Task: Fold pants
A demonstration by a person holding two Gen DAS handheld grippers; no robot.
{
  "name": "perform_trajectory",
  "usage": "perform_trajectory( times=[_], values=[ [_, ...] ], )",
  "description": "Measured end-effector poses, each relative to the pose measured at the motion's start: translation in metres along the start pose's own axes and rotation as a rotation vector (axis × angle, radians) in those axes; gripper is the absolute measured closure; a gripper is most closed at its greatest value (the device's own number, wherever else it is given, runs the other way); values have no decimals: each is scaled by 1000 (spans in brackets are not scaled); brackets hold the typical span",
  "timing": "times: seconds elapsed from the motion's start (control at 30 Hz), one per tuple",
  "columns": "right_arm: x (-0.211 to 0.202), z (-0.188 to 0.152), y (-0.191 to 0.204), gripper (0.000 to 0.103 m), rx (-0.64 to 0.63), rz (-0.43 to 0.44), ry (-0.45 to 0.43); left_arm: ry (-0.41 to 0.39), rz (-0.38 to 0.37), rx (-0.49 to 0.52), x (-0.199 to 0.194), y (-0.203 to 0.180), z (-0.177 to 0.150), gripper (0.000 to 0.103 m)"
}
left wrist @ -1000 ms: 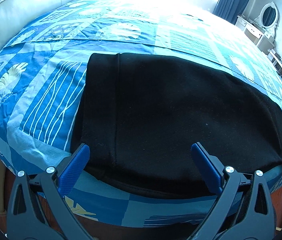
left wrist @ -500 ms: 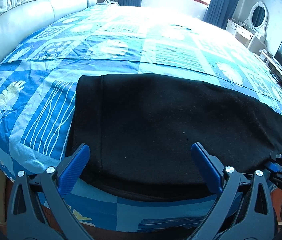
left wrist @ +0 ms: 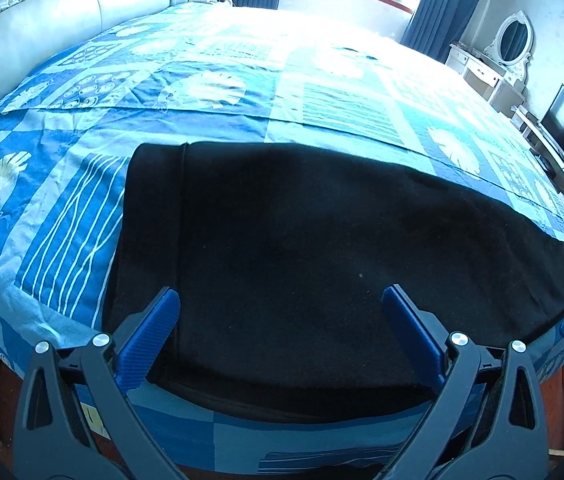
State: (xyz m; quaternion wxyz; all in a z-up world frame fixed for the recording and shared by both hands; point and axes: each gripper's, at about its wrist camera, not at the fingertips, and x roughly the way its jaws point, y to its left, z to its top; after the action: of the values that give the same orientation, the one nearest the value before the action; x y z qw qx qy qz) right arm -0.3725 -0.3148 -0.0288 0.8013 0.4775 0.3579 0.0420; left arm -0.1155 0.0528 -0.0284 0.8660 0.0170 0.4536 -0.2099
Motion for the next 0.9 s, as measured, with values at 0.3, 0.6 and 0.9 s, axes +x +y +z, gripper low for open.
perform_trajectory(
  times=[0.3,0.6,0.9],
  values=[
    [-228,104,-146,31,125,-310,-430,75,-21,-46,35,10,6,2],
    [-214,128,-237,30,170,-472,-257,75,-22,-59,47,13,11,2],
    [-172,127,-211,80,77,-419,-95,94,7,-48,52,10,15,2]
  ],
)
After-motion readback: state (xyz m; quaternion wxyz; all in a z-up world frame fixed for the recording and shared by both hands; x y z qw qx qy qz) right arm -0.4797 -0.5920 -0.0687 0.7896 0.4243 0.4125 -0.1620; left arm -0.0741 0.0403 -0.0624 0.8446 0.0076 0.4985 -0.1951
